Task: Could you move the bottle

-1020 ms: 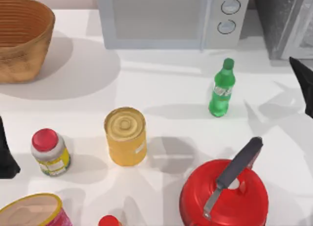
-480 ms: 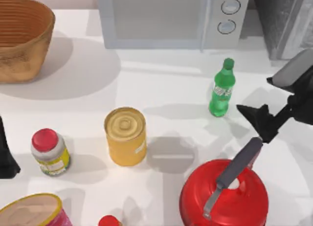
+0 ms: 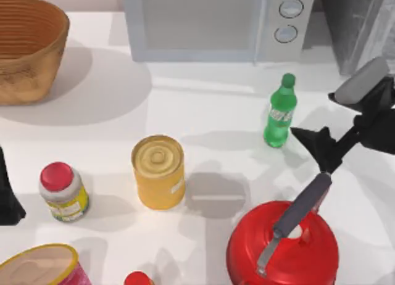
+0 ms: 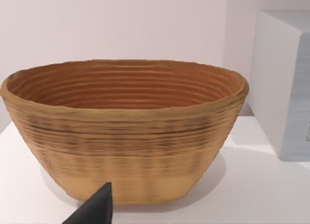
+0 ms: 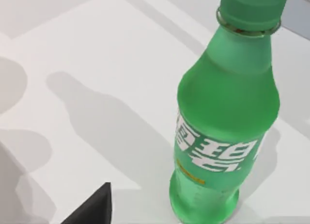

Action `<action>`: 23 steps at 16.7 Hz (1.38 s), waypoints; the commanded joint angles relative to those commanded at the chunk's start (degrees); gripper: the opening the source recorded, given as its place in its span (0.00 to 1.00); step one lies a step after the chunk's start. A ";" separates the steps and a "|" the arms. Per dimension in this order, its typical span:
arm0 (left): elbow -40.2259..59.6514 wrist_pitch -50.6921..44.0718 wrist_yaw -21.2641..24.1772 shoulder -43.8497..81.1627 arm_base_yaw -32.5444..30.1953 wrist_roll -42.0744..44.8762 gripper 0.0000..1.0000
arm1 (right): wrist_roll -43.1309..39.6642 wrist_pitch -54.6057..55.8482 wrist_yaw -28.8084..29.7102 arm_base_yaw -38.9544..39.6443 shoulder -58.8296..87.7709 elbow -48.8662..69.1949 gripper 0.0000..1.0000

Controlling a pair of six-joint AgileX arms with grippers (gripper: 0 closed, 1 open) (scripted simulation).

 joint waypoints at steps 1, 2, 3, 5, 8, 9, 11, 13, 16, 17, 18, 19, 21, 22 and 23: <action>0.00 0.00 0.00 0.00 0.00 0.00 1.00 | 0.49 1.07 0.67 0.84 1.98 1.28 1.00; 0.00 0.00 0.00 0.00 0.00 0.00 1.00 | 0.93 2.21 1.31 1.63 4.55 2.67 1.00; 0.00 0.00 0.00 0.00 0.00 0.00 1.00 | 1.29 3.35 1.88 2.31 7.57 4.21 1.00; 0.00 0.00 0.00 0.00 0.00 0.00 1.00 | 1.94 5.67 3.10 3.66 14.00 7.31 1.00; 0.00 0.00 0.00 0.00 0.00 0.00 1.00 | 3.49 8.89 5.29 6.10 20.27 11.26 1.00; 0.00 0.00 0.00 0.00 0.00 0.00 1.00 | 3.92 9.60 5.86 6.73 21.14 12.07 1.00; 0.00 0.00 0.00 0.00 0.00 0.00 1.00 | 4.10 9.87 6.11 6.99 21.40 12.32 1.00; 0.00 0.00 0.00 0.00 0.00 0.00 1.00 | 4.10 9.87 6.11 6.99 21.40 12.32 1.00; 0.00 0.00 0.00 0.00 0.00 0.00 1.00 | 4.10 9.87 6.11 6.99 21.40 12.32 0.77; 0.00 0.00 0.00 0.00 0.00 0.00 1.00 | 4.10 9.87 6.11 6.99 21.40 12.32 0.70; 0.00 0.00 0.00 0.00 0.00 0.00 1.00 | 4.10 9.87 6.11 6.99 21.40 12.32 0.62; 0.00 0.00 0.00 0.00 0.00 0.00 1.00 | 4.10 9.87 6.11 6.99 21.40 12.32 0.55; 0.00 0.00 0.00 0.00 0.00 0.00 1.00 | 4.10 9.87 6.11 6.99 21.40 12.32 0.40; 0.00 0.00 0.00 0.00 0.00 0.00 1.00 | 4.10 9.87 6.11 6.99 21.40 12.32 0.32; 0.00 0.00 0.00 0.00 0.00 0.00 1.00 | 4.10 9.87 6.11 6.99 21.40 12.32 0.25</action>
